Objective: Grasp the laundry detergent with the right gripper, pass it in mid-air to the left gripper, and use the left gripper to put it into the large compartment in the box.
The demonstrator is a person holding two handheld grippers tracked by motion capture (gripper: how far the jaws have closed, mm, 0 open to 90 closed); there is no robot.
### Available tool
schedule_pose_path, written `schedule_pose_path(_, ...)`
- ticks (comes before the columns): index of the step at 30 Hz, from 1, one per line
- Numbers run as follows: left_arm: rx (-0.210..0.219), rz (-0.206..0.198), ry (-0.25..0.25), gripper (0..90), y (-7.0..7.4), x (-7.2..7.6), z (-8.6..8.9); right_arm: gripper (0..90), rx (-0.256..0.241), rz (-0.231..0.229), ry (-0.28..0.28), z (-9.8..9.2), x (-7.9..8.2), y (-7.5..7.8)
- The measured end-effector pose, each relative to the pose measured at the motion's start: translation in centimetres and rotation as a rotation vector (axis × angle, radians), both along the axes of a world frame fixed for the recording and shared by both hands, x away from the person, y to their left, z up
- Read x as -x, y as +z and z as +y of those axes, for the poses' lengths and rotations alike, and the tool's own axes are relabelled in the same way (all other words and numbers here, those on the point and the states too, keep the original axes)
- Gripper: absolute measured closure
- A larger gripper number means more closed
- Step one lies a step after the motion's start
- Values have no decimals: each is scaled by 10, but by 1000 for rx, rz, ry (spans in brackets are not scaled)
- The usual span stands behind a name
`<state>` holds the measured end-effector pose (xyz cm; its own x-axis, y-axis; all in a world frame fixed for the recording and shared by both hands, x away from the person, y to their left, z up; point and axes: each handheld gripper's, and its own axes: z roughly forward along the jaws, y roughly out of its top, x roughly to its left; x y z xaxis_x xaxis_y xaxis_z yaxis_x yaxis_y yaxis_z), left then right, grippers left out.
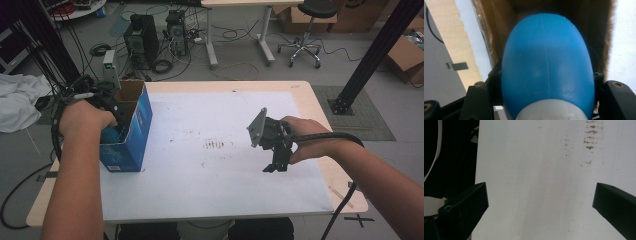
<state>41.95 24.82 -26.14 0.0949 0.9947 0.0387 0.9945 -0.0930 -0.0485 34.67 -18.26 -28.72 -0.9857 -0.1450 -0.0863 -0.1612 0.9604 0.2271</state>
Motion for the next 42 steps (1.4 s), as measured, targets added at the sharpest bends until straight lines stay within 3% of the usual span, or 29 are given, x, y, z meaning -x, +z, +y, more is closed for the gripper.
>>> schedule_pose_path(17,-14,-3,-13,387,-20,-8,-7,4,-6,4,-14,-4,0,-2)
schedule_pose_path(23,-11,-4,5,387,-28,-9,-4,4,-7,4,-20,-7,-1,-2)
schedule_pose_path(42,-22,-10,12,381,-29,-8,-6,9,-7,1,-19,-5,1,-1)
